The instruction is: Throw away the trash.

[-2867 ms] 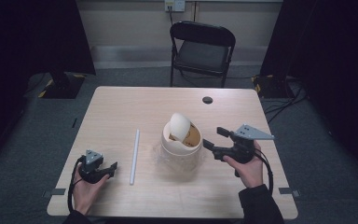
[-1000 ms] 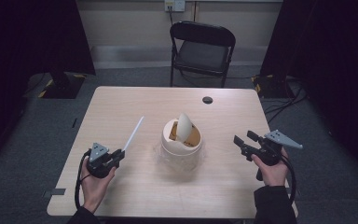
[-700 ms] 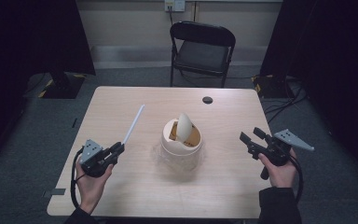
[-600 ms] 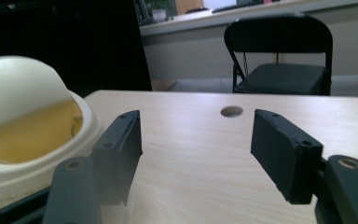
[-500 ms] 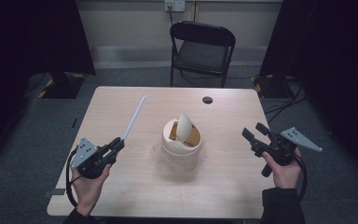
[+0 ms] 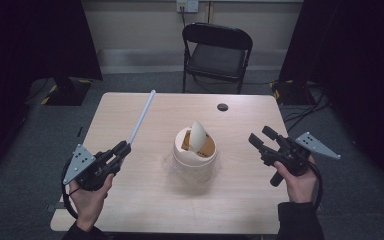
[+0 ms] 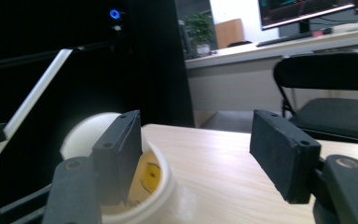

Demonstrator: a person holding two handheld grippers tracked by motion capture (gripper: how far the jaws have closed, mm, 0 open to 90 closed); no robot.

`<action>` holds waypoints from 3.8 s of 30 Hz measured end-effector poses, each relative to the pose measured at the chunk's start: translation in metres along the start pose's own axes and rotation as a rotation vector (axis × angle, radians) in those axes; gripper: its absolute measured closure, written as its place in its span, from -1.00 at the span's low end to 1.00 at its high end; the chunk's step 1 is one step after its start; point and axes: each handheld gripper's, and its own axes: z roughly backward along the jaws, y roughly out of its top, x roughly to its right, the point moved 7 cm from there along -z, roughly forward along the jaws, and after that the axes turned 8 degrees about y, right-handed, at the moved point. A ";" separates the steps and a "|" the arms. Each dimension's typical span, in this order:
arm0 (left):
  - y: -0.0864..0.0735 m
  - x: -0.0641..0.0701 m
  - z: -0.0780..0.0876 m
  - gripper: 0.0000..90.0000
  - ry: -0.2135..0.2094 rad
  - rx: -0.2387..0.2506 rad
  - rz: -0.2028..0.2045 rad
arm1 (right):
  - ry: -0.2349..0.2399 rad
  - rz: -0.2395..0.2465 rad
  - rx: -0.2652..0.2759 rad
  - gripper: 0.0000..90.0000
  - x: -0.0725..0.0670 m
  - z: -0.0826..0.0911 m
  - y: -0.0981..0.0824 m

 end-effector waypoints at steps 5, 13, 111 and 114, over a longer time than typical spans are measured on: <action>0.014 0.018 -0.002 0.77 -0.043 0.036 -0.018 | 0.059 -0.009 0.017 -0.21 -0.015 -0.011 0.007; 0.020 0.056 -0.016 0.77 -0.133 0.054 -0.049 | 0.129 -0.018 0.035 -0.19 -0.037 -0.026 0.013; -0.180 -0.031 -0.021 -0.15 0.137 -0.636 -0.054 | 0.134 0.035 0.153 0.78 -0.039 -0.046 0.052; -0.180 -0.031 -0.021 -0.15 0.137 -0.636 -0.053 | 0.138 0.032 0.131 0.78 -0.041 -0.055 0.045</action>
